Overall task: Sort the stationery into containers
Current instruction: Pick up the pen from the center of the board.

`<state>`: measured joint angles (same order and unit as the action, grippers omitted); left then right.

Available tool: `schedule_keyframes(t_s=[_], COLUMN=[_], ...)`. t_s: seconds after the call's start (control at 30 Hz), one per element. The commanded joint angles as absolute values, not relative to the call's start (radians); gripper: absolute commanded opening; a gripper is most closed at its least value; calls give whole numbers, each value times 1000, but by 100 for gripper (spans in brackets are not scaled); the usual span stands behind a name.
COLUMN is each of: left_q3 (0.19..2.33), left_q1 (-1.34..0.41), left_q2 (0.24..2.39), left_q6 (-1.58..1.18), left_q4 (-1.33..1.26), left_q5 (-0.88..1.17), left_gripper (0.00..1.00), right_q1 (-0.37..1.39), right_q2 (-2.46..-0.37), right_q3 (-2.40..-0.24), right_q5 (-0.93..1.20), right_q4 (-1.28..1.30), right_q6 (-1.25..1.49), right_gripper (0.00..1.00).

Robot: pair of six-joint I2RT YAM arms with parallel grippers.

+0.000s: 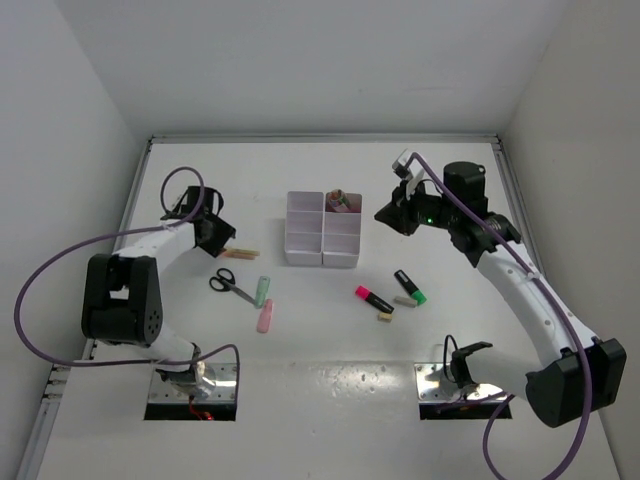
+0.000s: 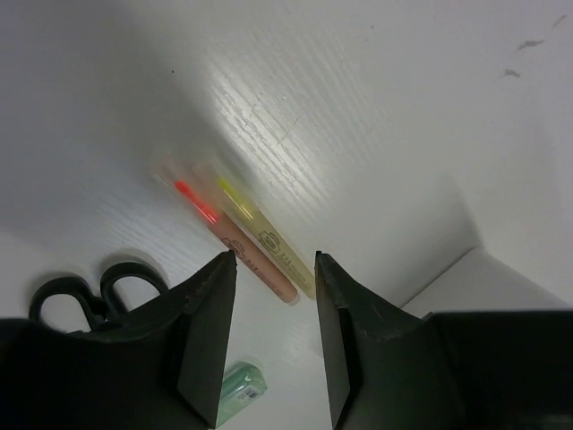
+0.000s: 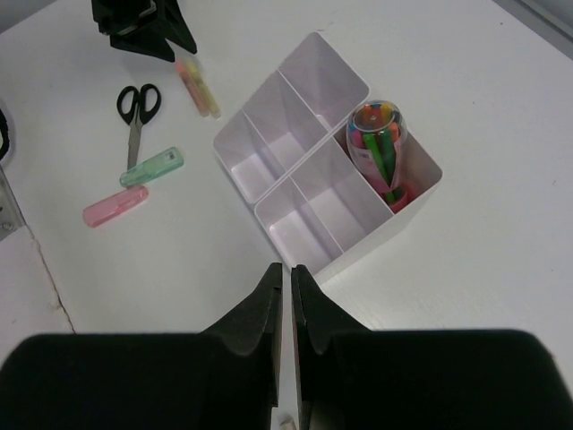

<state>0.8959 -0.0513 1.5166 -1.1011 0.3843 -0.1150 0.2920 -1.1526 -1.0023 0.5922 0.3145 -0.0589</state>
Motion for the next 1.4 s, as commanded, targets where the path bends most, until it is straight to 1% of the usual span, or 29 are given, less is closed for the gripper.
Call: schedule_keyframes(t_s=[0.0, 0.43, 0.67, 0.93, 1.13, 1.37], left_q3=[930, 930, 942, 960, 937, 910], left_q1=[-51, -51, -28, -6, -6, 3], left_q2=[1574, 1634, 1634, 1663, 1672, 1624], left_q6=[-1163, -1197, -1187, -1178, -1169, -1160], left_q4=[350, 311, 301, 301, 290, 290], left_q5=[-132, -112, -91, -81, -78, -78], left_gripper=[46, 46, 44, 36, 36, 36], right_q1=[291, 291, 291, 291, 291, 291], right_q2=[-1129, -1129, -1129, -1138, -1138, -1138], right_q3=[-997, -988, -979, -979, -979, -979], right_q5=[580, 571, 571, 561, 561, 552], right_q4=[278, 278, 268, 268, 268, 268], right_q6=[-61, -71, -71, -71, -71, -71], right_gripper=[8, 7, 7, 6, 6, 6])
